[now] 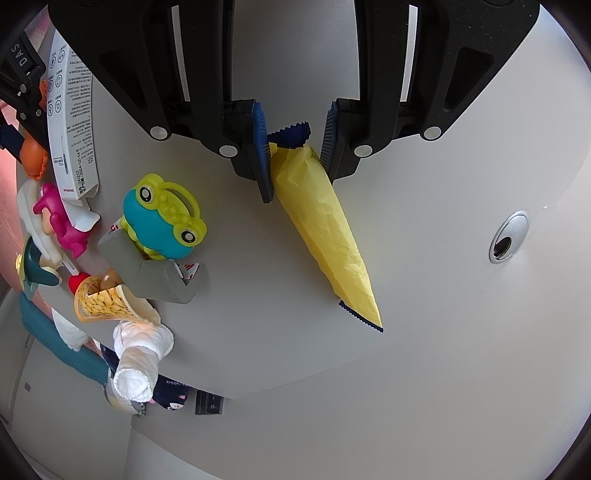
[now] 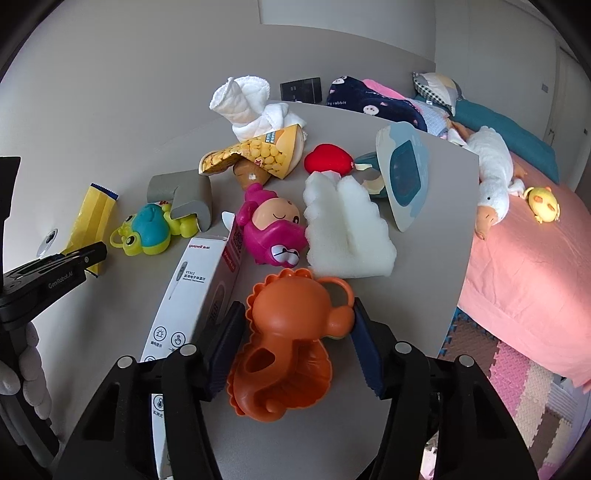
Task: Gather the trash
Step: 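Grasp the yellow strip with the left tool while the right tool grasps the orange toy, then carry both held items down to the black bin and open both tools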
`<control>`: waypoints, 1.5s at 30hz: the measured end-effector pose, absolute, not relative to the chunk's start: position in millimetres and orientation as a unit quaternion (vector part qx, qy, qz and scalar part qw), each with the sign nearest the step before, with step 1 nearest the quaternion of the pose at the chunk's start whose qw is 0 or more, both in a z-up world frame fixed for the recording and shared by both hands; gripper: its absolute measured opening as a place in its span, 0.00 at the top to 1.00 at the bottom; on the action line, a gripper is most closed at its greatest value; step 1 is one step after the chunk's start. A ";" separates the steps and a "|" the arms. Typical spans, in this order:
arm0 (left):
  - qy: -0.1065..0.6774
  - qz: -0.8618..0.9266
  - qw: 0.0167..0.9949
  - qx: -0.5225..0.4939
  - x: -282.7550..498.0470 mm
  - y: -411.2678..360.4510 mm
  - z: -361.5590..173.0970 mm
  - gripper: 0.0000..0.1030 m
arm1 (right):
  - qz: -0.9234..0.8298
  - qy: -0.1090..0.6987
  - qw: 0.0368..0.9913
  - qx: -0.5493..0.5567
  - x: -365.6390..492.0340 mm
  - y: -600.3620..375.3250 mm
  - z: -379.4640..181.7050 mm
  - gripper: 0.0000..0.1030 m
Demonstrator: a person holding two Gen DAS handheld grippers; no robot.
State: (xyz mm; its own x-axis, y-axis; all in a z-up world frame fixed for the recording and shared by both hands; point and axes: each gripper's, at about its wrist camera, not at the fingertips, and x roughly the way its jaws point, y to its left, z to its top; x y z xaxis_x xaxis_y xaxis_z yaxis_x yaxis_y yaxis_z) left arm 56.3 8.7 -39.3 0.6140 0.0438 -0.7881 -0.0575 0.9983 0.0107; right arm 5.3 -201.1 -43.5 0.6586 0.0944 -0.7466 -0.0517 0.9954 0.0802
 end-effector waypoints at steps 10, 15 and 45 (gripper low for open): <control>0.428 0.025 0.903 -0.020 42.6 8.7 -34.6 0.82 | 0.052 0.406 0.911 0.046 -7.3 -214.2 -25.3 0.47; 0.392 0.035 0.918 -0.038 20.6 6.7 -14.1 0.82 | 0.059 0.392 0.917 0.044 -14.6 -221.8 -9.8 0.47; 0.384 -0.121 0.915 0.027 -17.1 -158.4 8.1 0.82 | -0.030 0.364 0.928 0.075 -70.9 -349.0 13.2 0.47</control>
State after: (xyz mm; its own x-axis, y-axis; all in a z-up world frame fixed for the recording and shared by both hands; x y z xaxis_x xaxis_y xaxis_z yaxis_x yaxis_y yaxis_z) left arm -17.1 -158.4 8.1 0.6762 -0.2007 -0.7089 0.2422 0.9693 -0.0433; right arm -70.9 -349.0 13.2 0.7337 -0.0001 -0.6795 0.1095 0.9869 0.1181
